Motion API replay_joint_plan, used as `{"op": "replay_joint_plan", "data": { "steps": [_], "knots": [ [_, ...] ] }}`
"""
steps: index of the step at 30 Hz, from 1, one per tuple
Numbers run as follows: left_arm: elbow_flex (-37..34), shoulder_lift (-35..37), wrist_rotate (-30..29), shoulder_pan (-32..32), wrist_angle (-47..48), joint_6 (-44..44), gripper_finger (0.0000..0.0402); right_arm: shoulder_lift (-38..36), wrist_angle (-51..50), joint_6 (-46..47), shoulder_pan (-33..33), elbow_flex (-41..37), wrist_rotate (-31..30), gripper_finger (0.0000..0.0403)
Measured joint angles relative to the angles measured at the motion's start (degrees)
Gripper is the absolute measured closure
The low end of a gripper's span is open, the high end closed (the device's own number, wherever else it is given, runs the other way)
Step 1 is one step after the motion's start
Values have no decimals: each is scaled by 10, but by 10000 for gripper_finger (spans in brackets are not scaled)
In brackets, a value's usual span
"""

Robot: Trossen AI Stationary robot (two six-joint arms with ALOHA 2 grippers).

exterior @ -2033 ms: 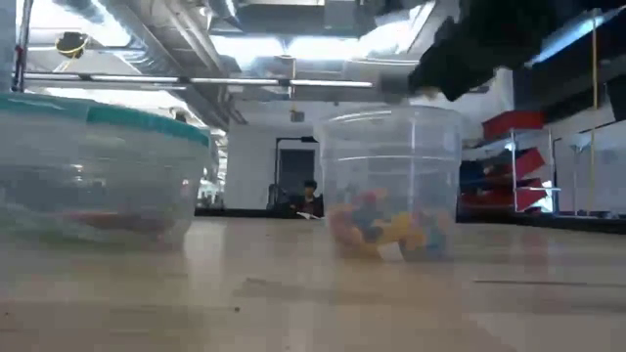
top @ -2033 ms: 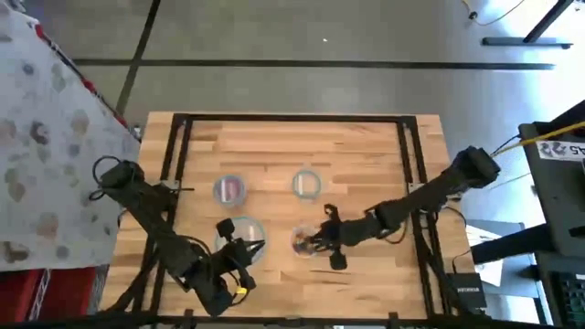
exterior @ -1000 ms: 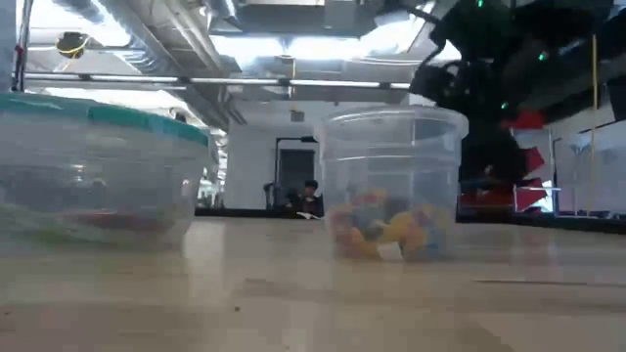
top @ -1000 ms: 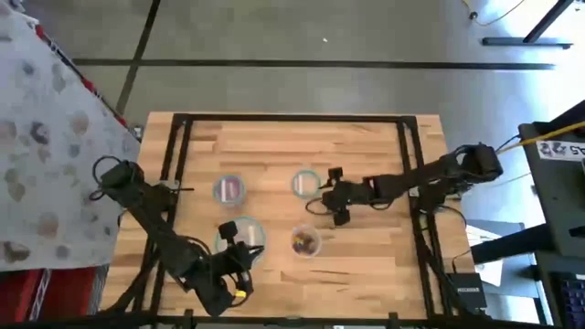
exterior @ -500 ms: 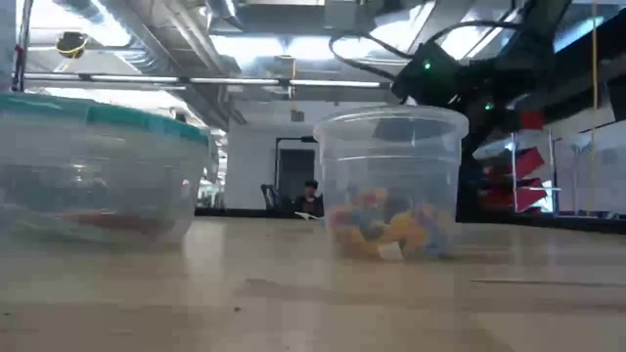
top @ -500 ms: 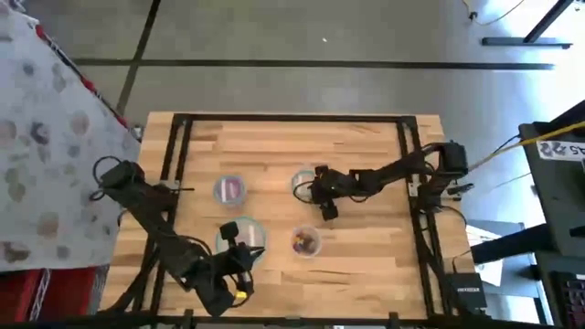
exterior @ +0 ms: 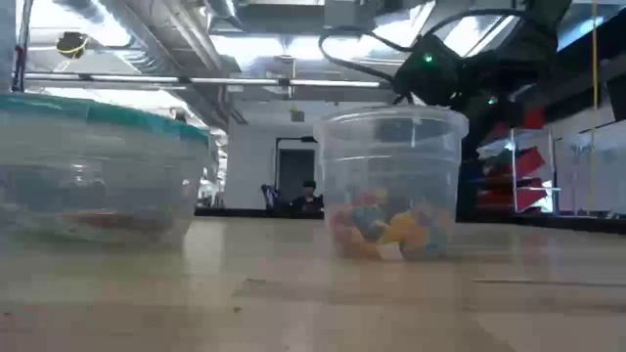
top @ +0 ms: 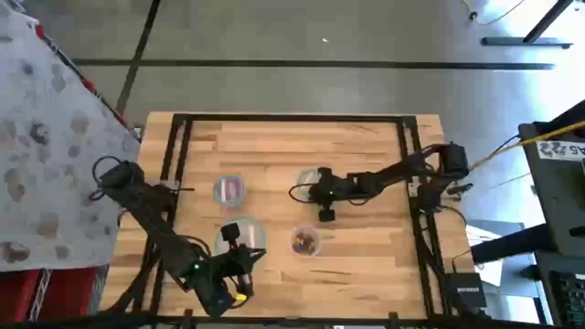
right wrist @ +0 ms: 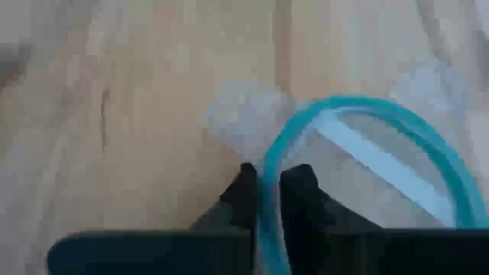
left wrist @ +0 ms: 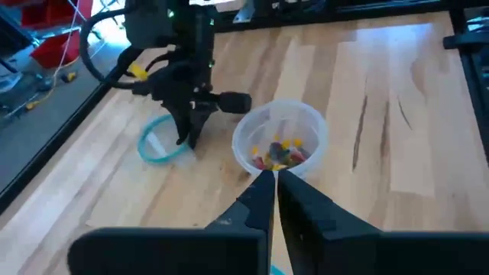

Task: Sort candy
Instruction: Close the top small transparent bin

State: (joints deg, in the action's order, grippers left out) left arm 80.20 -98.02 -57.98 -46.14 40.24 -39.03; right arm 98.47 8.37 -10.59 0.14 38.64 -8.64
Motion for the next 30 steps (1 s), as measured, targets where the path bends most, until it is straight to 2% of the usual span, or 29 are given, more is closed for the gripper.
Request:
{"op": "replay_joint_plan", "data": {
  "steps": [3, 9, 14, 17, 19, 27, 30],
  "knots": [
    [0, 0, 0, 0, -2, 0, 398, -61, -62, 11, 20, -4, -24, 402],
    [0, 0, 0, 0, -3, 0, 398, -201, -121, 36, 79, -3, -46, 398],
    [0, 0, 0, 0, -5, 0, 398, -245, -142, 57, 108, 0, -58, 401],
    [0, 0, 0, 0, -6, 0, 398, -227, -146, 57, 106, -1, -50, 399],
    [0, 0, 0, 0, -6, 1, 398, -201, -144, 56, 99, -2, -43, 381],
    [0, 0, 0, 0, -7, 10, 398, -55, 3, 61, 61, -33, -43, 227],
    [0, 0, 1, 0, -6, 10, 398, -3, 60, 79, 48, -33, -52, 189]
  ]
}}
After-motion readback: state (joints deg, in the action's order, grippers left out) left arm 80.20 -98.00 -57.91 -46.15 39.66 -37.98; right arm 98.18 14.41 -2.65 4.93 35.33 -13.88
